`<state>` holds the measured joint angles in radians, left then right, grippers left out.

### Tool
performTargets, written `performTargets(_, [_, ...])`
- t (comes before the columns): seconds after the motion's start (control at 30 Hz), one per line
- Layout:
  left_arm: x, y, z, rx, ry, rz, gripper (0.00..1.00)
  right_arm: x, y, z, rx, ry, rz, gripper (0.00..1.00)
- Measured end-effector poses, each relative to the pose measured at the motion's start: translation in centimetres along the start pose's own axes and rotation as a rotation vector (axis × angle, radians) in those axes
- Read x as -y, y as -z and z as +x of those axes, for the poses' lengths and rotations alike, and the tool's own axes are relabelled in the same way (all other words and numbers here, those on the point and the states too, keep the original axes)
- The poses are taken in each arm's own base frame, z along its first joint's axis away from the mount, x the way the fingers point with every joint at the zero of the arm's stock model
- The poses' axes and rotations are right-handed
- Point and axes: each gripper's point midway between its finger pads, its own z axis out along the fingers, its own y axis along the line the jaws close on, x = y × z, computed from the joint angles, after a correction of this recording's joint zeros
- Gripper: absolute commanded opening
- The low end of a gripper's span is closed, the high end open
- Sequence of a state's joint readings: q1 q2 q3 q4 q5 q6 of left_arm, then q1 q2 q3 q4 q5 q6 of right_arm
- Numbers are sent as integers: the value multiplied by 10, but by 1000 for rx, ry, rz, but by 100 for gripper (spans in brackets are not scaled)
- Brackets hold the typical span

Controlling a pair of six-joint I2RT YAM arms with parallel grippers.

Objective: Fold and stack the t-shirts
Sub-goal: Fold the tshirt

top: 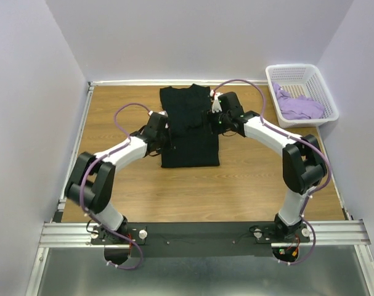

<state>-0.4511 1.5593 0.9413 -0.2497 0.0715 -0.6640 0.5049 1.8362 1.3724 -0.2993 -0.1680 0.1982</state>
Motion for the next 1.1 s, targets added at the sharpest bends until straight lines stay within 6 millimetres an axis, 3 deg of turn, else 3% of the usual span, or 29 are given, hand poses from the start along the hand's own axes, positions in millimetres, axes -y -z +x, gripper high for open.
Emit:
performTargets(0.2, [-11, -43, -21, -22, -10, -83, 8, -3, -4, 30, -64, -42, -36, 78])
performTargets(0.43, [-46, -68, -76, 26, 16, -190, 8, -6, 1, 32, -52, -46, -52, 78])
performTargets(0.53, [-53, -79, -108, 62, 19, -212, 8, -6, 0, 32, -48, -45, -56, 78])
performTargets(0.67, [-57, -86, -135, 99, 12, -223, 8, -8, 0, 31, -44, -54, -67, 78])
performTargets(0.77, [-48, -80, -152, 139, 2, -201, 9, -9, 0, 27, -33, -67, -83, 75])
performTargets(0.87, [-44, -66, -152, 163, 1, -180, 12, -10, 1, 22, -18, -92, -113, 72])
performTargets(1.03, [-34, -14, -117, 183, 19, -86, 13, -6, 1, 6, 24, -167, -215, 56])
performTargets(1.1, [-28, -5, -106, 192, 25, -27, 12, -3, -6, 5, 25, -194, -261, 51])
